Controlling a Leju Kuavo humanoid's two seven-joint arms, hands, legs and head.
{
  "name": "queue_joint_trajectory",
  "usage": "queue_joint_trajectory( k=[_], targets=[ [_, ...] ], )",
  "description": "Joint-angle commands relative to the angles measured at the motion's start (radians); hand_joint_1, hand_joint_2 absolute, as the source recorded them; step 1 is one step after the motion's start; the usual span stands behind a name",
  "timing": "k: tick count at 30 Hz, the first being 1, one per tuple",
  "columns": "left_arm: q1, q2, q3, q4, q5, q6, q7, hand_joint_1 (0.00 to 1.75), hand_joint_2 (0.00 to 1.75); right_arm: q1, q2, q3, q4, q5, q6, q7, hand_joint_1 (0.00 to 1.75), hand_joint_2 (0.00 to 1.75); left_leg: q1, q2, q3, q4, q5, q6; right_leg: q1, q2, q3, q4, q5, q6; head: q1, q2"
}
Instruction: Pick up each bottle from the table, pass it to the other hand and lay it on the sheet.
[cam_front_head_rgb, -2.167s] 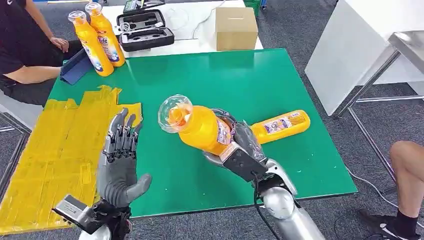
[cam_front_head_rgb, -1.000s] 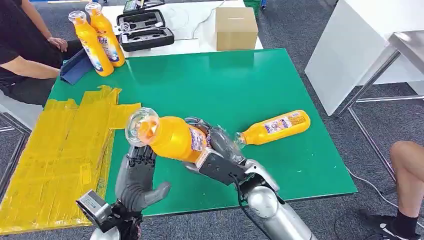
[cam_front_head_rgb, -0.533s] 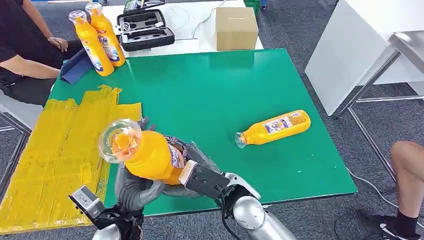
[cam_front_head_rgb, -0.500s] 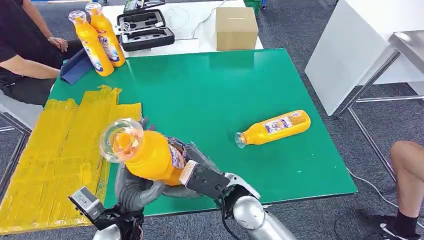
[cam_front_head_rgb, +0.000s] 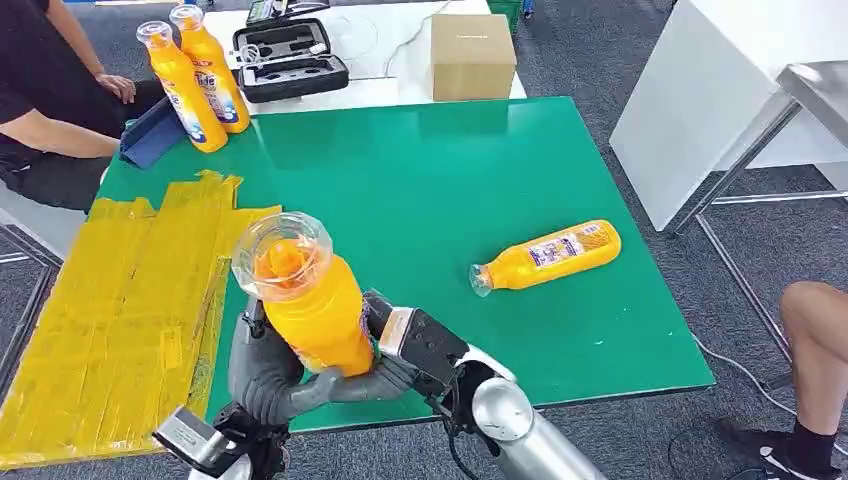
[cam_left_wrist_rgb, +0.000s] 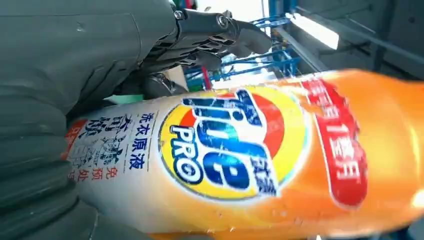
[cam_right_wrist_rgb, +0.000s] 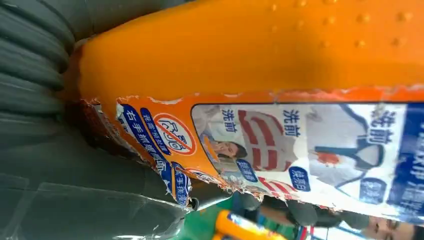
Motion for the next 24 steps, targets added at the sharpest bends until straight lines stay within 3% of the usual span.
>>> queue_joint_trajectory(
  k=[1, 10, 14, 24],
  targets=[
    [-0.038, 0.038, -0.085, 0.029, -0.141, 0.028, -0.014, 0.0, 1.75, -0.015, -0.063, 0.132, 0.076, -0.021, 0.044, -0.007, 1.75, 1.75, 0.001, -0.001, 0.006, -0.001, -0.002, -0.001, 0.001, -0.002, 0.007, -0.002, -0.002, -0.002, 0.0, 0.0],
    [-0.028, 0.046, -0.079, 0.032, -0.147, 0.01, -0.007, 0.0, 1.75, 0.0, -0.091, 0.123, 0.063, -0.009, 0.034, 0.0, 1.75, 1.75, 0.001, -0.001, 0.004, -0.001, -0.001, -0.001, 0.001, -0.003, 0.005, -0.001, -0.002, -0.002, 0.0, 0.0],
    [-0.046, 0.061, -0.092, 0.054, -0.214, -0.069, 0.068, 0.0, 1.75, 0.003, -0.137, 0.142, 0.083, 0.022, 0.057, 0.028, 1.75, 1.75, 0.001, -0.002, 0.006, -0.001, -0.001, -0.001, 0.001, -0.004, 0.007, -0.002, -0.002, -0.001, 0.0, 0.0],
    [-0.099, 0.064, -0.123, 0.161, -0.259, -0.179, 0.205, 0.0, 1.75, -0.032, -0.127, 0.215, 0.191, 0.071, 0.091, 0.066, 1.75, 1.75, 0.0, -0.001, 0.007, -0.001, -0.001, -0.001, 0.0, -0.003, 0.007, -0.002, -0.002, -0.002, 0.0, 0.0]
  ],
)
